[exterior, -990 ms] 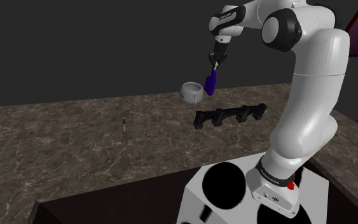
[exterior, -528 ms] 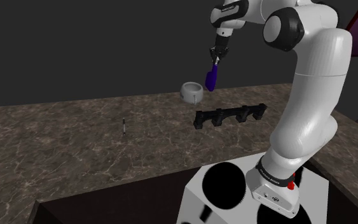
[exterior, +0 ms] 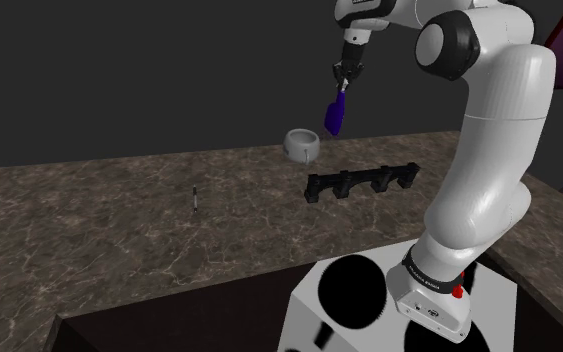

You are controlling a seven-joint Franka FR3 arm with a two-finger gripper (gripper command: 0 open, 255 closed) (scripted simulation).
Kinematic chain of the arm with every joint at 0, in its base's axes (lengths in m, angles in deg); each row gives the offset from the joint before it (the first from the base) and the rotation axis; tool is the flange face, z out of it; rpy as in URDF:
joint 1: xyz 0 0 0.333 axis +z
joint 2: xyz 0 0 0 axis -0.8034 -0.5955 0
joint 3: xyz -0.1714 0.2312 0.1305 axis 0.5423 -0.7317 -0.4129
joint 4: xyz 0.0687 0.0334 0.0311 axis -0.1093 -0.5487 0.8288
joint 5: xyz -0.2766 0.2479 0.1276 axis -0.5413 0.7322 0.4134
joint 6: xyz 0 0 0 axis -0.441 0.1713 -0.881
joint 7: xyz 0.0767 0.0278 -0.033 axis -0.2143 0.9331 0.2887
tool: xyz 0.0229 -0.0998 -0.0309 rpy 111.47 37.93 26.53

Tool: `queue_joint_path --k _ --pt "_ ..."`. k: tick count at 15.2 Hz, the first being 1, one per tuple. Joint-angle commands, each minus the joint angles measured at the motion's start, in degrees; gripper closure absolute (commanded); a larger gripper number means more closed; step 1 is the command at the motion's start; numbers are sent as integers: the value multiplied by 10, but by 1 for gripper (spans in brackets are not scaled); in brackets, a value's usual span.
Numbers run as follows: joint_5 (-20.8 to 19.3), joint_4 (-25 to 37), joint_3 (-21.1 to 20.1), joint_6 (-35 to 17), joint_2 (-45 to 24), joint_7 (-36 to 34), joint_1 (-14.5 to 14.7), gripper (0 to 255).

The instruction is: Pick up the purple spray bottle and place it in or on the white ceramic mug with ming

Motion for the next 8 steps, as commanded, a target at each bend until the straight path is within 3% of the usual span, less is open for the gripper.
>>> queue_joint_path --k 1,8 --pt "0 16 0 15 -1 -1 -1 255" --pt "2 82 1 73 -9 -2 -6 255"
